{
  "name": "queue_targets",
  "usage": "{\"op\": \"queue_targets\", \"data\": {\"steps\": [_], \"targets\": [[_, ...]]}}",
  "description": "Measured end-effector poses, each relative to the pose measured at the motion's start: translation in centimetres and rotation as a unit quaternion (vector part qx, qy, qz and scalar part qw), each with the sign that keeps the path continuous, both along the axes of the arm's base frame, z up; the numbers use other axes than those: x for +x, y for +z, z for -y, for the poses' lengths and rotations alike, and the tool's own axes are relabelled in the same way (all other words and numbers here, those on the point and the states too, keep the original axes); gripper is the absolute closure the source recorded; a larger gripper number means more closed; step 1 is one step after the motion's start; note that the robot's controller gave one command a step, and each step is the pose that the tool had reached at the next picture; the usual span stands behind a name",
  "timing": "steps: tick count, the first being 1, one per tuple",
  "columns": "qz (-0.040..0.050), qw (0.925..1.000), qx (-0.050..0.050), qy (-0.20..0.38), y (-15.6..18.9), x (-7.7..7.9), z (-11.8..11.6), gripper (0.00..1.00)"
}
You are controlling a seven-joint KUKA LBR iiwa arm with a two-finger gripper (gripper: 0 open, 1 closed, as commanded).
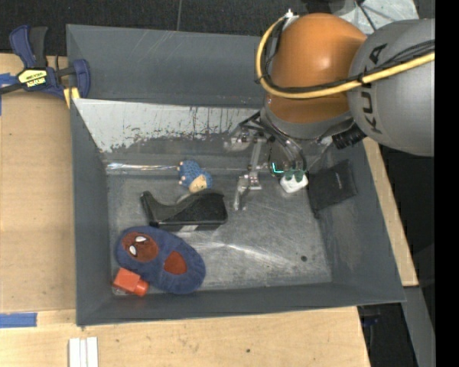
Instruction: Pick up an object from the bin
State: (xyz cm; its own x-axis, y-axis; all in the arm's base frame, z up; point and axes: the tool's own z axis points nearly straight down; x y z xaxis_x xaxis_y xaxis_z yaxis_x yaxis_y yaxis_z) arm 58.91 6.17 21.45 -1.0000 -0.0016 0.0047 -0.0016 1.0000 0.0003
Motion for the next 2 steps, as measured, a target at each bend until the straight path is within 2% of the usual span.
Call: {"op": "queue_targets", "data": {"steps": [1,2], "targets": [[0.0089,0.9997,0.001,0.023,-13.03,-2.66,-5.95,0.00],[0.0111,0.9997,0.001,0.022,-13.00,-2.53,-5.90,1.00]]}}
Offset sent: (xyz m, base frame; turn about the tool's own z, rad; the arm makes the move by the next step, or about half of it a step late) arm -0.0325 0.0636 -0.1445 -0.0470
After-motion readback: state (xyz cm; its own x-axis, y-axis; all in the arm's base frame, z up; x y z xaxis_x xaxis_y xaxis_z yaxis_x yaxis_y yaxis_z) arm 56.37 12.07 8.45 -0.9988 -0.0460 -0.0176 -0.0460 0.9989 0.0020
